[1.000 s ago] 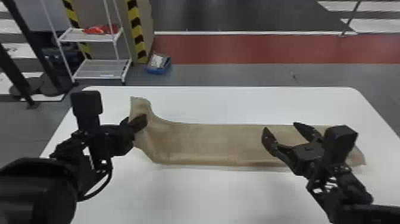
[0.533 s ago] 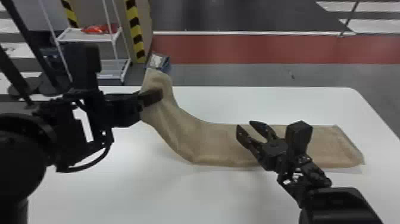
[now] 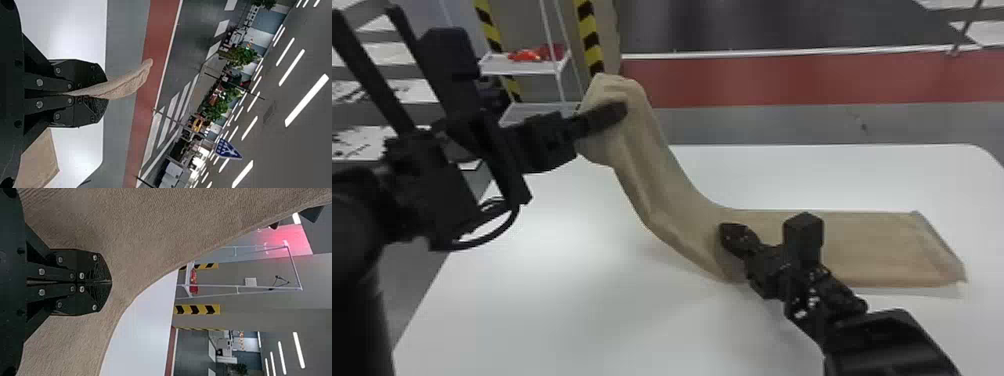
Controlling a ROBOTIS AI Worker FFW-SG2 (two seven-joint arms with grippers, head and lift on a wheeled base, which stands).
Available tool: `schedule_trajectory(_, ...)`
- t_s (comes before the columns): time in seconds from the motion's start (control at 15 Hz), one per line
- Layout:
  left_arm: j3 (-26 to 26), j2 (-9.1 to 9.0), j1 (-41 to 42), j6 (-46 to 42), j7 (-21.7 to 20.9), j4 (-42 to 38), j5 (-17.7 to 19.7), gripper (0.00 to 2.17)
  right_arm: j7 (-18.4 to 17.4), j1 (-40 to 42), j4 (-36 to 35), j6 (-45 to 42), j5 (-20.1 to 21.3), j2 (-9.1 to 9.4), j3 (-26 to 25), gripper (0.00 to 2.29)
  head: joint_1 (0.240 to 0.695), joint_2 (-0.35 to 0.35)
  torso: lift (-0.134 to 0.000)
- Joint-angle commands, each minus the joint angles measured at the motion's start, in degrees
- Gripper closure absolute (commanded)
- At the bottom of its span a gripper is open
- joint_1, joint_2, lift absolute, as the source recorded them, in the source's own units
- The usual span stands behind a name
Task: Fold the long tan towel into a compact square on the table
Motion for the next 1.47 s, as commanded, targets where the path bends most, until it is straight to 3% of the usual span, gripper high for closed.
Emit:
schedule_trajectory(0.0, 1.4, 1.57, 0.3, 0.0, 0.0, 0.2, 0.7, 1.71, 0.9, -1.6, 2.8, -0.5, -2.7, 0.05, 2.8, 1.89, 0.695, 0.123, -0.123)
schedule_trajectory(0.2, 0.5, 1.75, -0.1, -0.2, 0.1, 1.7, -0.3, 1.70, -1.8, -0.7, 1.1, -3.7, -2.8, 0.05, 5.2, 1.86, 0.695, 0.168, -0.123)
schedule_trajectory(0.27, 0.1, 1.49, 0.0, -0.2, 0.1, 1.7, -1.3, 1.70, -2.4, 0.7, -1.5, -4.7, -2.8, 0.05, 4.4, 1.50, 0.695, 0.185, -0.123)
schedule_trajectory(0.4, -1.9, 0.69, 0.6, -0.5, 0.2, 2.1, -4.3, 1.70, -2.5, 4.0, -8.2, -5.3, -2.1, 0.05, 0.7, 0.07, 0.686, 0.180, -0.123)
schedule_trajectory(0.47, -4.0, 0.17, 0.7, -1.2, 0.2, 2.4, -6.9, 1.70, -2.6, 5.5, -10.8, -5.6, -1.9, 0.05, -1.5, 0.00, 0.682, 0.173, -0.123)
schedule_trajectory(0.6, -9.5, -2.56, 1.0, -3.0, 0.3, 3.6, -13.5, 1.70, -6.7, 9.4, -18.2, -6.0, -2.0, 0.05, -6.3, 0.04, 0.675, 0.140, -0.123)
schedule_trajectory(0.67, -12.0, -3.61, 1.4, -4.9, 0.3, 4.4, -15.7, 1.70, -8.5, 11.1, -20.5, -6.1, -2.7, 0.05, -8.6, 0.06, 0.671, 0.110, -0.123)
schedule_trajectory(0.73, -15.4, -4.31, 1.7, -8.1, 0.6, 5.6, -18.1, 1.70, -9.7, 12.5, -22.2, -6.3, -4.0, -0.26, -11.6, 0.06, 0.664, 0.036, -0.123)
schedule_trajectory(0.87, -23.8, -4.58, 2.2, -18.6, 3.2, 10.2, -23.9, 1.69, -9.8, 14.8, -24.0, -2.8, -8.0, -0.44, -17.2, 0.07, 0.662, -0.045, -0.123)
schedule_trajectory(1.0, -30.9, -6.51, 2.1, -27.1, 5.8, 15.7, -29.8, 1.69, -9.9, 17.3, -24.3, -5.1, -9.8, -0.35, -20.7, 0.07, 0.666, -0.122, -0.123)
schedule_trajectory(1.13, -36.8, -8.53, 2.3, -30.1, 6.8, 19.7, -34.5, 1.69, -9.9, 18.6, -25.2, -1.4, -11.6, -0.35, -23.5, 0.07, 0.682, -0.224, -0.123)
schedule_trajectory(1.4, -45.0, -8.68, 2.1, -33.8, 7.9, 28.2, -40.6, 1.63, -9.8, 20.3, -26.2, -1.6, -14.5, -0.35, -27.5, 0.08, 0.695, -0.338, -0.123)
